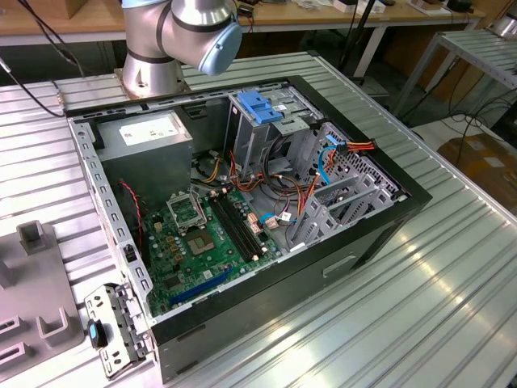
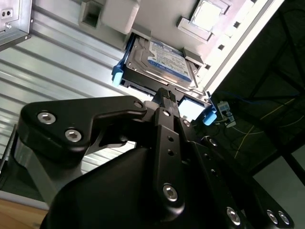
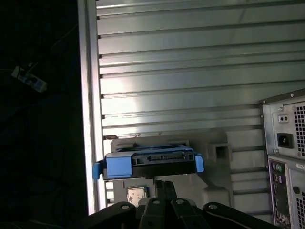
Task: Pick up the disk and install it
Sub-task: 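Reach for the disk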
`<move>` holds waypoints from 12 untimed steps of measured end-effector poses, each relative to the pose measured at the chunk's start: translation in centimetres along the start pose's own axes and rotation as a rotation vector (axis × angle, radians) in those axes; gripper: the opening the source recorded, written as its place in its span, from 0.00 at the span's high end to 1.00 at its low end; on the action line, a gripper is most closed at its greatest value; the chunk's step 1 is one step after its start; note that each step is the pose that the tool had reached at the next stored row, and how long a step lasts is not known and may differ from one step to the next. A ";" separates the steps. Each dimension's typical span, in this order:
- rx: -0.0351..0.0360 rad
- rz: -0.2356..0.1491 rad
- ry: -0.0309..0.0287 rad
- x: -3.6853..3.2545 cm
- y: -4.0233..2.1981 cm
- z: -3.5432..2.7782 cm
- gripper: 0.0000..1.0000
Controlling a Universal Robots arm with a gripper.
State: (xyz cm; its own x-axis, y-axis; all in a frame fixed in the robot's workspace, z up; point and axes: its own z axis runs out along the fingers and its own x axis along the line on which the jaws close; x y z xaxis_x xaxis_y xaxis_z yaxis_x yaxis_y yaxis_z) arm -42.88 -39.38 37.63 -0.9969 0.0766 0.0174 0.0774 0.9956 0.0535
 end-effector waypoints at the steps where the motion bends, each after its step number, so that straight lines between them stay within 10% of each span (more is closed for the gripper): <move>1: 0.0000 0.000 0.0000 0.13 -0.01 0.00 0.89; 12: 0.0000 0.000 0.0001 2.02 -0.16 0.05 0.89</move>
State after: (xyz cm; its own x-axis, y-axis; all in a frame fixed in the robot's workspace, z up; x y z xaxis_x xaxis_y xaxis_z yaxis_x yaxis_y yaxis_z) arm -44.90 -39.38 37.61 -0.9969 0.0765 0.0175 0.0774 0.9956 0.0535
